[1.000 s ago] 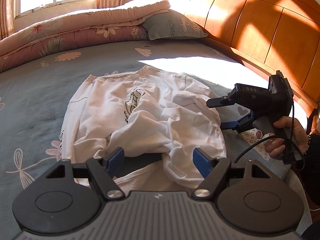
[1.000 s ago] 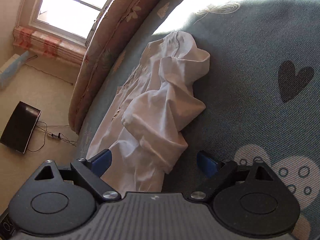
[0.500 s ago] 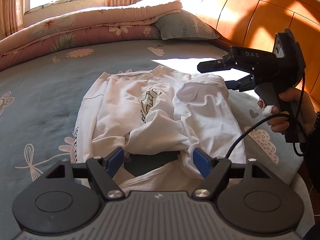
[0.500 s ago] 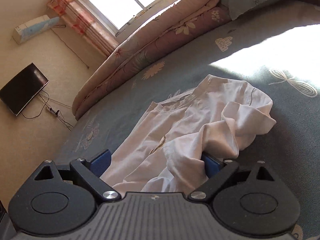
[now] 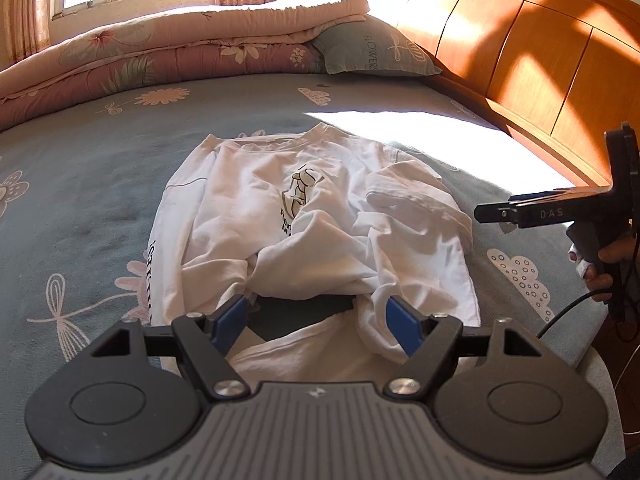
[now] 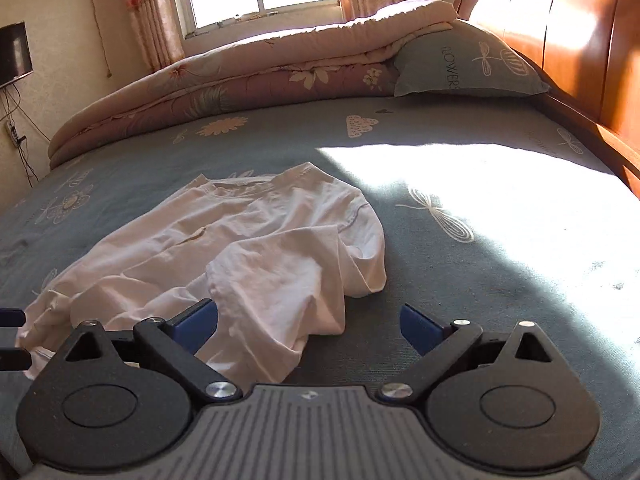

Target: Fold clothes

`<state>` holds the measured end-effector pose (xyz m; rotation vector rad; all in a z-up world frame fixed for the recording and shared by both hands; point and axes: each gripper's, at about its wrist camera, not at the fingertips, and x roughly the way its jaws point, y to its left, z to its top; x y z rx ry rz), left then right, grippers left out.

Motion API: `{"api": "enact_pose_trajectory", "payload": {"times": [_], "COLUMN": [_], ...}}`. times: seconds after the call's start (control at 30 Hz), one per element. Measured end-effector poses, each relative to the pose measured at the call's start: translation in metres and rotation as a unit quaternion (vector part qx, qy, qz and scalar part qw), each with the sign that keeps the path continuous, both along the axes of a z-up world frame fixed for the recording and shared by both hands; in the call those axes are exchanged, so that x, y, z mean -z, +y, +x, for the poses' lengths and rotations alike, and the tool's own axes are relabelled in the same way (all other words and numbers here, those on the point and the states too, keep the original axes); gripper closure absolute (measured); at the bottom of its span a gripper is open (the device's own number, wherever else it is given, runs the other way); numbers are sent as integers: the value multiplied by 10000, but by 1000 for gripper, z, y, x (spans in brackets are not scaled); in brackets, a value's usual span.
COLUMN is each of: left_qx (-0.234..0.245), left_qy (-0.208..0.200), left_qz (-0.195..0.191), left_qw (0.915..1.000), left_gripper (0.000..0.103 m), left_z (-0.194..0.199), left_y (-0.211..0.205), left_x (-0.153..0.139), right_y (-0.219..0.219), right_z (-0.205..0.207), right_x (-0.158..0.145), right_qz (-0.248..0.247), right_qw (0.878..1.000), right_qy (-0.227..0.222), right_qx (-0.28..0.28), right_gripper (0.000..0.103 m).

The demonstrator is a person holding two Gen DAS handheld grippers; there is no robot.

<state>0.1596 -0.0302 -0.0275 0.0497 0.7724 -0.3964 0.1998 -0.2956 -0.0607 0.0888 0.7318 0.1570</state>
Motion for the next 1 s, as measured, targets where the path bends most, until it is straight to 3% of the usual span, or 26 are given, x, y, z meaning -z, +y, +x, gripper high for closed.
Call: {"api": "enact_pose_trajectory", "payload": {"times": [0.1,0.2,0.27,0.4,0.57,0.77,0.9,1.0], "left_qx": [-29,-121,-91,-10,-8,-27,-23,66], "left_qy": [37,35,23,75,110,93,96,70], "left_qz": [60,136,151,168,159,132,106,107], "left_qw": [10000,9998,9998,9998,9998,9999,9999,9999], "left_gripper": [26,26,26,26,26,22,22,21], "left_z": [1,2,2,4,7,6,4,1], "left_y": [1,1,1,-1,-5,-1,-3,-6], "left_x": [2,1,1,4,6,5,6,5], "right_y": [8,21,32,42,57,30,-18,-56], "right_z": [-5,-1,3,3,20,6,7,8], "right_x": [26,43,49,48,64,47,37,24], "right_qz": [-71,-578,-1333,-1668,-2323,-2978,-3225,-3462], "right_qw": [9998,9981,9895,9824,9689,9422,9226,9008], "right_qy": [166,114,29,-251,-206,-481,-382,-482], "right_qx": [-68,181,564,806,825,1460,2083,2577], "right_gripper": [3,4,4,3,3,3,3,3]}}
